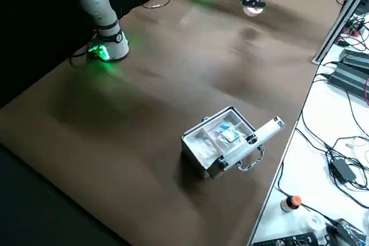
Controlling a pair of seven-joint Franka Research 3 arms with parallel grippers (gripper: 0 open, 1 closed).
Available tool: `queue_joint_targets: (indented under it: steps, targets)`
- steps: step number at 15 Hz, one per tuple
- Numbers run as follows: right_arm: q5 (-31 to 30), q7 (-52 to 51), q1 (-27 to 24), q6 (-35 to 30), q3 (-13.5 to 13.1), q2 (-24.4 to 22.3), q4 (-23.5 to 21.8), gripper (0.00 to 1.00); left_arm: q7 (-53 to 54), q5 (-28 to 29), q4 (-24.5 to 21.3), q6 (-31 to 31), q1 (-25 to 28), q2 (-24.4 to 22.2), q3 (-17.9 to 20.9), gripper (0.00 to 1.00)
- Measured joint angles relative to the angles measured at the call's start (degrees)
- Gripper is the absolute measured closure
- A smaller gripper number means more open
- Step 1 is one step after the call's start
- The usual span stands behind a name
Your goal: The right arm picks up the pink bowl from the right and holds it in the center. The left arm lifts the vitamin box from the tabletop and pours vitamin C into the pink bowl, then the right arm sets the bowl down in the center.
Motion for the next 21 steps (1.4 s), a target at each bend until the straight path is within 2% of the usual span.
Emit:
queue_joint_targets:
  steps: [5,13,18,21]
  targets:
    - [-3.0,-0.7,0.1,2.3,-0.2,2.4,-0.2,0.97,0.1,-4.9,-0.2,-5.3,6.4,8.0,0.1,0.64]
    - [-4.7,-0.9,-0.4,6.3,-1.0,3.4,-0.2,0.97,3.7,-5.3,-0.3,-9.4,12.3,19.7,0.2,0.64]
    - [-5.1,-1.1,-0.4,6.7,-1.1,4.0,-1.1,0.97,8.6,-5.2,-0.8,-10.0,16.8,24.1,2.0,0.64]
    - [-5.1,-1.3,-0.5,6.8,-1.2,4.0,-1.2,0.97,10.7,-2.6,-1.6,-10.1,17.4,25.2,4.3,0.64]
